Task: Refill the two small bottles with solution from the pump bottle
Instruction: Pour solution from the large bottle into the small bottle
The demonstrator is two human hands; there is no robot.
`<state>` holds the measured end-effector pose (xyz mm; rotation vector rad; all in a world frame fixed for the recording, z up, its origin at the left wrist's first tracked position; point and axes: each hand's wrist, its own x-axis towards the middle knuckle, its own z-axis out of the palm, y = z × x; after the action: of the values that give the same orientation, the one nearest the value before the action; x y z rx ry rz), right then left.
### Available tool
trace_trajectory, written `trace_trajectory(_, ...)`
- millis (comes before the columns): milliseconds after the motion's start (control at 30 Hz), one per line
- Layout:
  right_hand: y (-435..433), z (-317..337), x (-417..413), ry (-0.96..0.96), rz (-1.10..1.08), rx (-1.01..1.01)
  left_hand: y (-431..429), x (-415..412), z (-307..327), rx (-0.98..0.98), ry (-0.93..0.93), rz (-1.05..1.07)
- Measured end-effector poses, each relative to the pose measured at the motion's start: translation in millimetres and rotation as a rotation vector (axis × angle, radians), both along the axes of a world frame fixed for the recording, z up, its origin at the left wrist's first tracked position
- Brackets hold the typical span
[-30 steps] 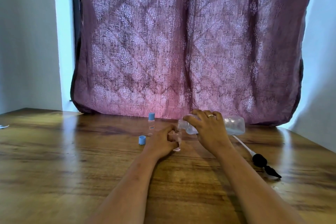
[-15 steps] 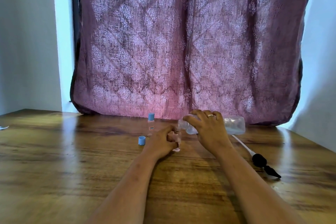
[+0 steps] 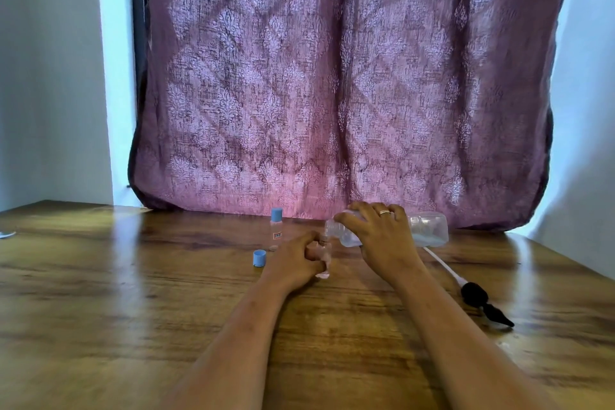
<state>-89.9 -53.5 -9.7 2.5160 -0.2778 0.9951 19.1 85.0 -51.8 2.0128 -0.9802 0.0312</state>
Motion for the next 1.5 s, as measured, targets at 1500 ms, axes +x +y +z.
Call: trace_trajectory(1500, -1.8, 0.6, 1.5, 0.023, -0.011, 0.013, -0.3, 1.9, -1.2, -0.004, 0.022, -0.022)
